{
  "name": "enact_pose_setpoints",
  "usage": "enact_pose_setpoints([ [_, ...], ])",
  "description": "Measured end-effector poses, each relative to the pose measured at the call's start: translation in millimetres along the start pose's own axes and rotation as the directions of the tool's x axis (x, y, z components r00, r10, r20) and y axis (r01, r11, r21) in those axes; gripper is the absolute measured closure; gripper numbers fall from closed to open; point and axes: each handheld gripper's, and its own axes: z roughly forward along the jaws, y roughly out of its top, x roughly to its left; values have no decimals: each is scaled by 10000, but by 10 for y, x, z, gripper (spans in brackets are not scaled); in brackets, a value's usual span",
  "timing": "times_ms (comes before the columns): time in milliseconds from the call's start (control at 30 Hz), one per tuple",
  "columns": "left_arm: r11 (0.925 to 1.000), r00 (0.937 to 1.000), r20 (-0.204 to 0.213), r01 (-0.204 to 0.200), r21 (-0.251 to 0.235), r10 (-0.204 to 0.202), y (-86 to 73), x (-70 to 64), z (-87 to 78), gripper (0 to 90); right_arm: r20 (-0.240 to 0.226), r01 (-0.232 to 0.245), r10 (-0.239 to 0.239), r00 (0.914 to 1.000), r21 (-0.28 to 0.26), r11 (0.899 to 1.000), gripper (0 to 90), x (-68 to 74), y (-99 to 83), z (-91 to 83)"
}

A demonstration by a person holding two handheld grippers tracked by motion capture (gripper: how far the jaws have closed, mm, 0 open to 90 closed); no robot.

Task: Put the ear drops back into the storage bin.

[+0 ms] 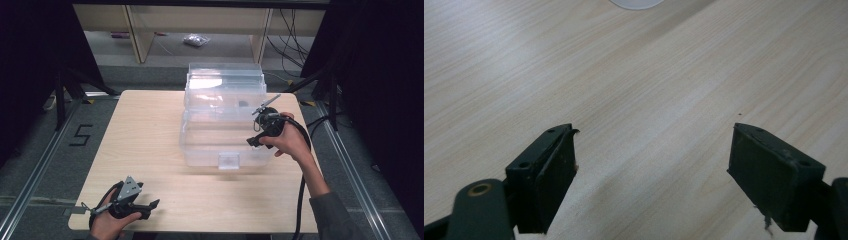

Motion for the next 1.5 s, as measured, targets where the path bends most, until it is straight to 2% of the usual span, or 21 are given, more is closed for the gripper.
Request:
enact_pose_setpoints([
  [33, 10000, 10000, 0, -11, 2, 11, 1, 1, 0, 185, 80, 230, -229, 9997, -142, 9996, 241, -4, -8, 2],
  [100, 10000, 10000, -11, 4, -14, -4, 1, 3, 1, 185, 101, 243, -242, 9997, -130, 9996, 238, 9, -23, -18],
  [167, 10000, 10000, -6, 25, -19, -25, 0, 2, 0, 185, -115, 121, -123, 9999, -206, 9997, 238, 32, -41, -35],
  [267, 9999, 9999, 5, 111, -78, -111, -1, -5, 7, 185, -43, 275, -277, 9996, -387, 9989, 237, 52, -63, -55],
  [300, 10000, 10000, -1, 9, -2, -9, -1, 1, 1, 185, -41, 281, -283, 9996, -394, 9988, 237, 67, -74, -52],
  [333, 10000, 10000, -1, 10, -8, -10, 0, 1, 0, 185, -93, 1, -3, 10000, -236, 9997, 237, 104, -80, -66],
  [367, 10000, 10000, -5, 10, -16, -10, 1, 1, 0, 185, -106, 401, -407, 9991, -466, 9981, 237, 90, -82, -54],
  [533, 9999, 9999, 6, 107, -85, -107, -1, -5, 8, 185, -154, 422, -433, 9989, -677, 9968, 238, 175, -116, -78],
  [667, 10000, 10000, -13, 20, -25, -20, 0, 2, -1, 185, -100, 738, -749, 9971, -860, 9936, 241, 228, -137, -79],
  [700, 10000, 10000, -19, 17, -24, -17, 1, 2, -1, 185, -151, 551, -565, 9983, -798, 9953, 240, 255, -148, -81],
  [767, 10000, 10000, -20, 24, -27, -24, 0, 1, -1, 185, -126, 910, -926, 9956, -949, 9913, 240, 265, -164, -67],
  [867, 10000, 10000, -15, 1, -18, -1, 1, 2, 0, 185, -311, 660, -688, 9971, -848, 9942, 240, 307, -190, -54],
  [933, 10000, 10000, -20, 19, -21, -19, 0, 2, -1, 185, -335, 869, -904, 9953, -945, 9917, 241, 312, -211, -41],
  [967, 10000, 10000, -15, 27, -20, -27, -1, 1, 0, 185, -336, 704, -740, 9967, -966, 9928, 241, 330, -220, -49],
  [1033, 10000, 10000, -10, 9, -12, -9, 0, 1, 1, 185, -296, 912, -949, 9950, -1085, 9899, 241, 330, -237, -37],
  [1067, 10000, 10000, -9, -3, -6, 3, 0, 2, 0, 185, -426, 747, -797, 9959, -1088, 9913, 240, 357, -250, -26],
  [1133, 10000, 10000, -11, 12, -18, -12, 0, 1, 0, 185, -425, 916, -968, 9944, -1108, 9896, 240, 372, -260, -25],
  [1267, 10000, 10000, -16, 6, -16, -6, 1, 1, -2, 185, -575, 676, -740, 9956, -1060, 9921, 240, 452, -286, -24],
  [1333, 10000, 10000, -12, -1, -15, 1, 1, 1, -1, 185, -602, 959, -1035, 9928, -1187, 9883, 239, 461, -296, -12],
  [1400, 10000, 10000, -10, 3, -18, -3, 1, 1, -2, 185, -646, 761, -839, 9944, -1154, 9904, 239, 500, -304, -9],
  [1500, 10000, 10000, -17, 11, -33, -11, 1, 3, -4, 185, -750, 929, -1029, 9919, -1257, 9877, 238, 507, -313, 10],
])
